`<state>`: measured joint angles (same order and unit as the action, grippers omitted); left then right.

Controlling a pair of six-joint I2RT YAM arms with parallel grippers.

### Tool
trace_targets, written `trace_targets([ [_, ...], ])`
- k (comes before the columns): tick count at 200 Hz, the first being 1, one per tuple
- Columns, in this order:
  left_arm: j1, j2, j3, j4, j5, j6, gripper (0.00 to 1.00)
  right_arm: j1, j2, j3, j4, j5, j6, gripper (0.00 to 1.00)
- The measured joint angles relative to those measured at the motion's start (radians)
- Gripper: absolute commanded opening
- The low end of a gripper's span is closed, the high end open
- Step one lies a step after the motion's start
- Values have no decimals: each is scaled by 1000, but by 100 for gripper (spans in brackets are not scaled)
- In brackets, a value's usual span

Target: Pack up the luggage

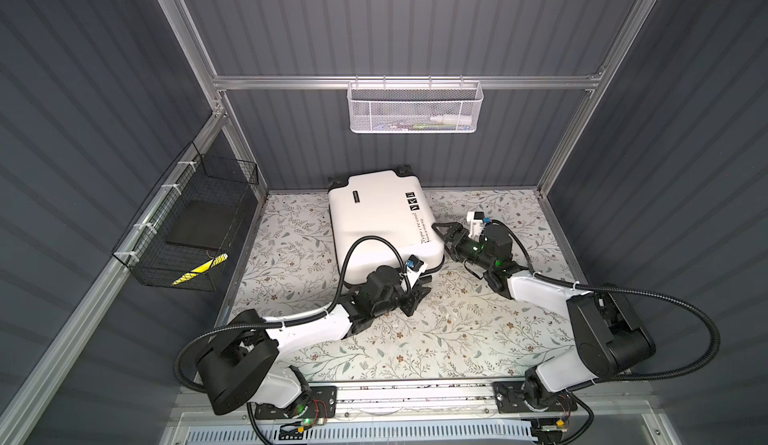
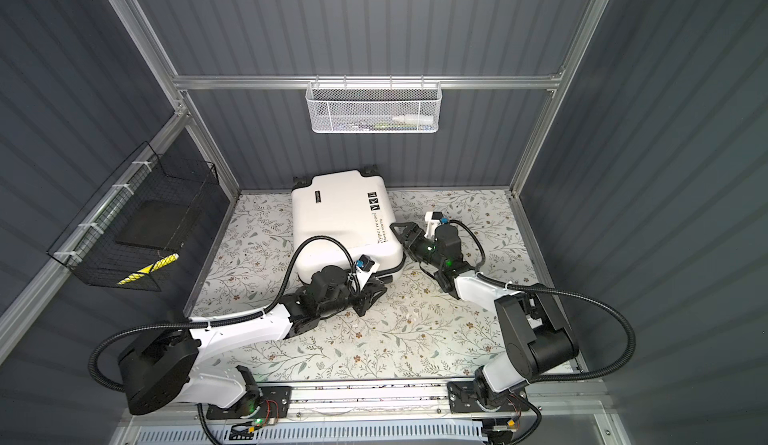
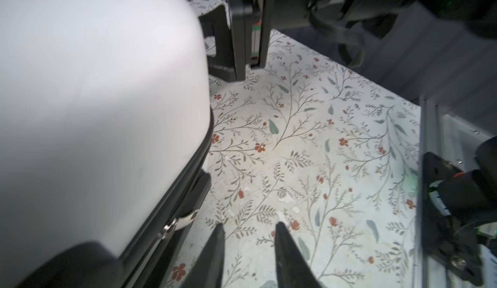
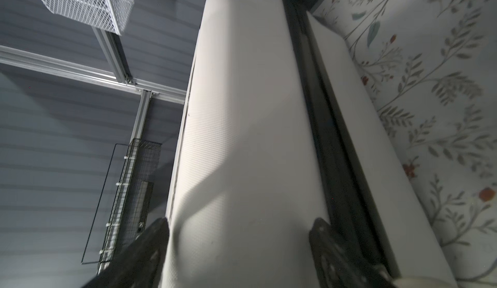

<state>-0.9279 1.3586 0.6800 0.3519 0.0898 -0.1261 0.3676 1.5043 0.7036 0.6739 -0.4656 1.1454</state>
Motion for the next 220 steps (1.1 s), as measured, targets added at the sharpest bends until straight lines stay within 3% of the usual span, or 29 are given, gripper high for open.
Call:
trace_targets([
  [71, 0, -267, 5, -185, -111, -6, 70, -103, -114, -70, -15, -114, 14, 85],
  [141, 0, -460, 70, -425, -429, -218, 99, -145, -177, -93, -149, -167, -76, 85],
  [169, 20, -473, 135, -543, -535, -264, 100, -147, -185, -89, -208, -184, -124, 85],
  [185, 92, -456, 194, -608, -533, -279, 100, -147, -185, -82, -234, -193, -142, 85],
  [220, 411, -330, 361, -698, -378, -304, 100, -148, -173, -45, -256, -214, -164, 86],
])
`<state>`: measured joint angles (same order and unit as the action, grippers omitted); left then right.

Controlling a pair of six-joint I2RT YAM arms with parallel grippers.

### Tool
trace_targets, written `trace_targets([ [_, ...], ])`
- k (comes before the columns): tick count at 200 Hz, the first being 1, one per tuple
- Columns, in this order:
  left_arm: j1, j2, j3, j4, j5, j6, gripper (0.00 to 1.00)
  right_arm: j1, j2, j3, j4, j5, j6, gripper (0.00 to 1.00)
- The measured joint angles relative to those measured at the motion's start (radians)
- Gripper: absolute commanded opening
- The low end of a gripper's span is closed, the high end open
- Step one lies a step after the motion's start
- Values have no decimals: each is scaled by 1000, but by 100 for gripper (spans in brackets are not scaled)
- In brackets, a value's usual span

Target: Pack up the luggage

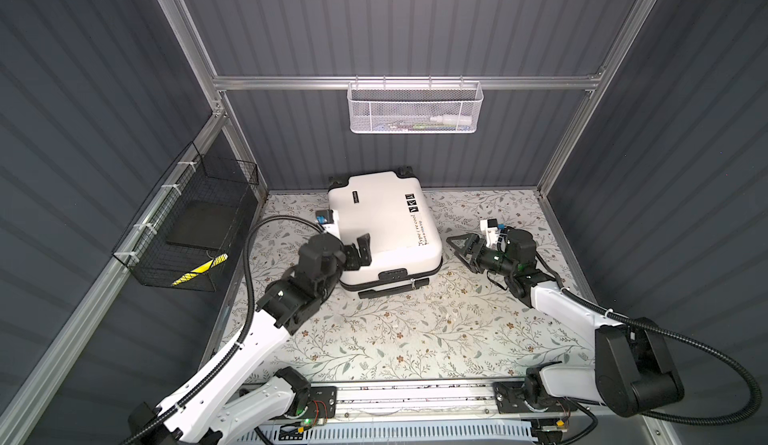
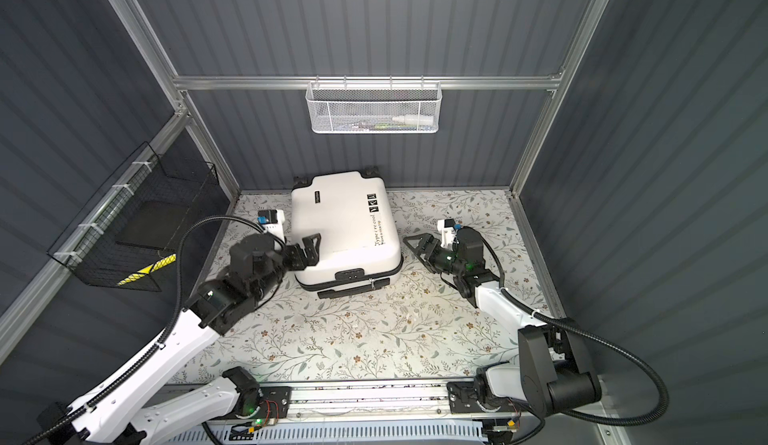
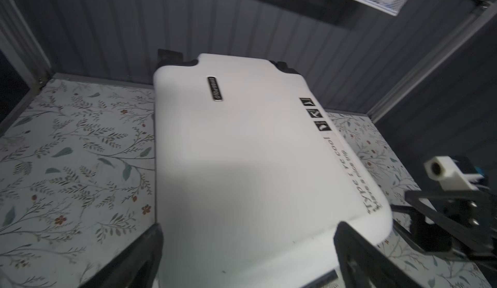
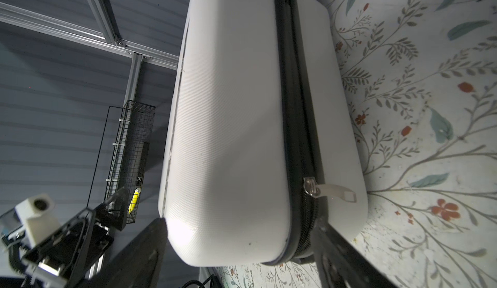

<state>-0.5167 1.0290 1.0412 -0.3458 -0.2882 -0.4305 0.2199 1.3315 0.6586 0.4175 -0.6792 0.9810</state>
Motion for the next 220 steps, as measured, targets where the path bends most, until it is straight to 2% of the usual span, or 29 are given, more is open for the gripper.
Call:
trace_targets([
  [34, 218, 195, 142, -41, 183, 0, 100, -4, 29, 34, -6, -16, -11, 87],
  [62, 333, 346, 210, -28, 316, 0, 100, -4, 50, 64, -21, -31, -17, 87],
  [82, 379, 436, 247, -20, 392, 0, 100, -4, 55, 79, -23, -40, -16, 87],
  [118, 393, 553, 315, 2, 488, 0, 100, -4, 82, 103, -21, -56, -13, 87],
  [178, 399, 659, 321, 121, 618, -35, 100, -4, 98, 107, -8, -67, 6, 87],
  [220, 393, 723, 372, 168, 621, -54, 100, -4, 98, 106, 26, -80, 23, 87],
])
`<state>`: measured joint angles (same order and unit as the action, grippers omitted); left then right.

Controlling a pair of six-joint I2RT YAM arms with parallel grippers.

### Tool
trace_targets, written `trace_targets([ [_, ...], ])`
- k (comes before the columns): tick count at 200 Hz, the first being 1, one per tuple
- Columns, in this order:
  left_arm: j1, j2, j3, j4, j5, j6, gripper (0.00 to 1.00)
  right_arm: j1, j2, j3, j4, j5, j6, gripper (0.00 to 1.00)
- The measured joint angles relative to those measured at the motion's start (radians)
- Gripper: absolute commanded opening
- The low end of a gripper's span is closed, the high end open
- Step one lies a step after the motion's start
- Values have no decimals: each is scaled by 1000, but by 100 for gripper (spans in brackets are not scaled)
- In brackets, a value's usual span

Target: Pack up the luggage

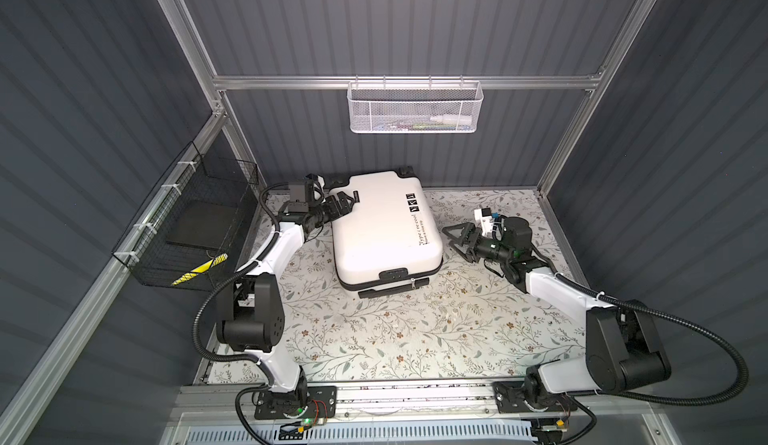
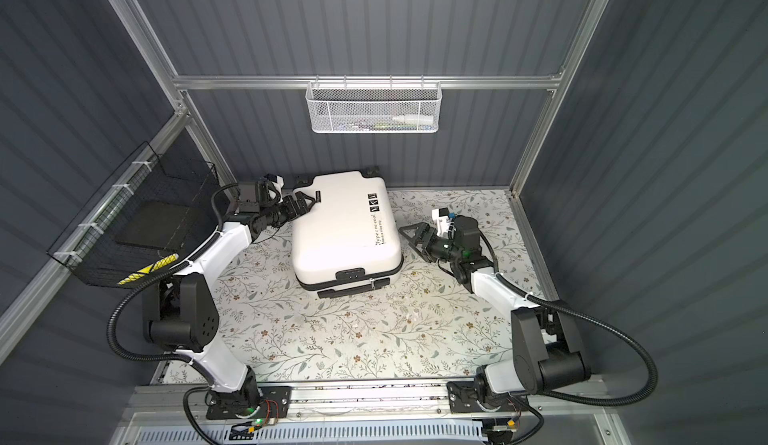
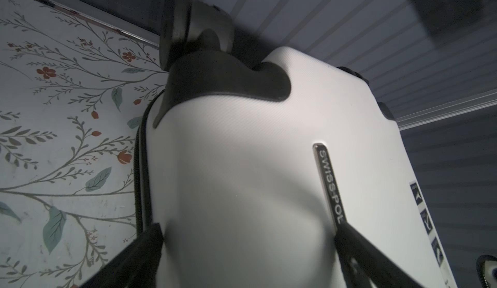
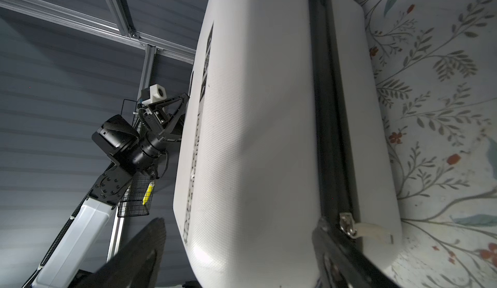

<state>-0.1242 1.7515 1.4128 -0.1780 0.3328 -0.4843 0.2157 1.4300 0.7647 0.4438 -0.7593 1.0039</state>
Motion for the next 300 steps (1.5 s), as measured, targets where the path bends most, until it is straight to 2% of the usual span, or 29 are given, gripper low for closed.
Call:
trace_targets([
  [91, -137, 177, 188, 63, 9, -14, 98, 0, -75, -208, 179, 6, 121, 87],
  [149, -154, 151, 245, -23, 0, -5, 100, 66, -153, -253, 187, 53, 138, 87],
  [169, -157, 69, 208, -47, -3, 2, 100, 89, -161, -253, 188, 58, 138, 88],
  [205, -168, -166, 66, -58, -18, 6, 100, 132, -161, -237, 152, 66, 124, 88],
  [253, -171, -465, -239, -33, -103, -19, 100, 232, -143, -150, 68, 87, 79, 88],
  [300, -171, -628, -382, -65, -138, -100, 100, 282, -158, -117, 13, 100, 20, 88],
])
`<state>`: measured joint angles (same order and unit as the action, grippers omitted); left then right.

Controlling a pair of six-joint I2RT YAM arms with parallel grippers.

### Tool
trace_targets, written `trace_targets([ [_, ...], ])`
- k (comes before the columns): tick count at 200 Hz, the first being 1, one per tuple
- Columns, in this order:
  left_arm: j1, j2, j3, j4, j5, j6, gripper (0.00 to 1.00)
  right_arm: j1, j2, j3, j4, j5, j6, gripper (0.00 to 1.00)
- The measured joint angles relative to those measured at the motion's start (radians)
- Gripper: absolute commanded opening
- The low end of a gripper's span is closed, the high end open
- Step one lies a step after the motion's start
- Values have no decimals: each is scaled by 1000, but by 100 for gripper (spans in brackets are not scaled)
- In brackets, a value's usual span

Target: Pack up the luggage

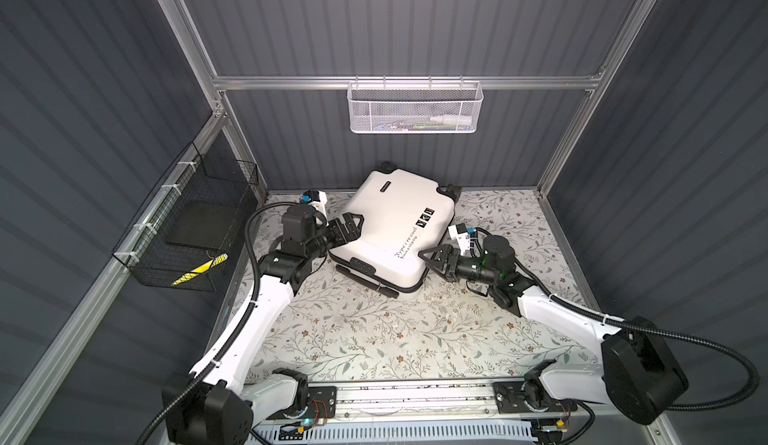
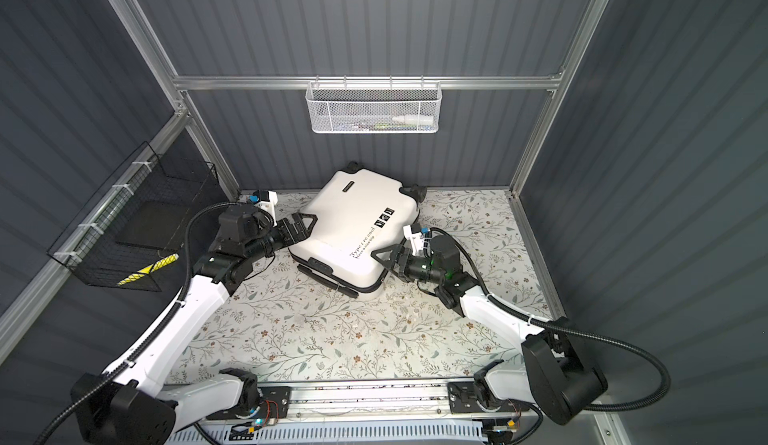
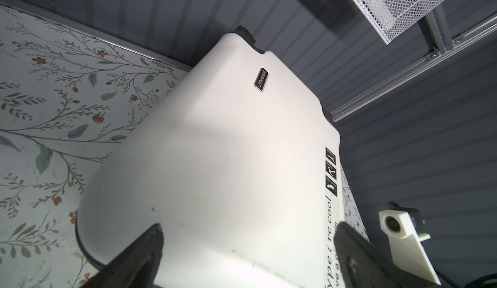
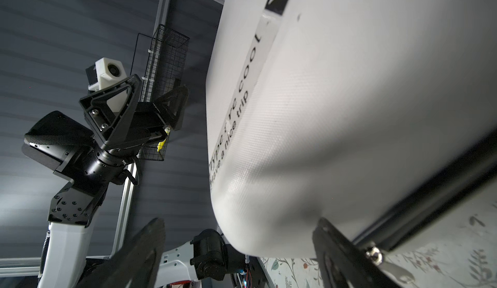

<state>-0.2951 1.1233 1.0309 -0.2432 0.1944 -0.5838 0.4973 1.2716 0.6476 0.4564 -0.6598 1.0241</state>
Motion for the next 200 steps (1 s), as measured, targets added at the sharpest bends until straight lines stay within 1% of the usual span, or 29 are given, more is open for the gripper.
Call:
trace_targets([
  [47, 0, -187, -181, -4, 50, -51, 100, 0, -236, -117, -131, 95, -97, 87],
  [65, -1, -238, -252, -5, 76, -62, 100, 0, -293, -163, -178, 144, -138, 86],
  [77, -5, -272, -300, -4, 88, -68, 97, 0, -314, -194, -206, 174, -161, 85],
  [106, -12, -375, -415, -8, 99, -80, 87, 0, -320, -251, -245, 220, -192, 83],
  [132, -21, -451, -502, -3, 106, -84, 79, -8, -301, -289, -223, 230, -185, 82],
  [171, -59, -501, -611, 21, 100, -82, 66, -35, -239, -326, -111, 196, -102, 84],
  [200, -134, -491, -648, 55, 58, -64, 59, -47, -229, -319, -55, 168, -36, 87],
])
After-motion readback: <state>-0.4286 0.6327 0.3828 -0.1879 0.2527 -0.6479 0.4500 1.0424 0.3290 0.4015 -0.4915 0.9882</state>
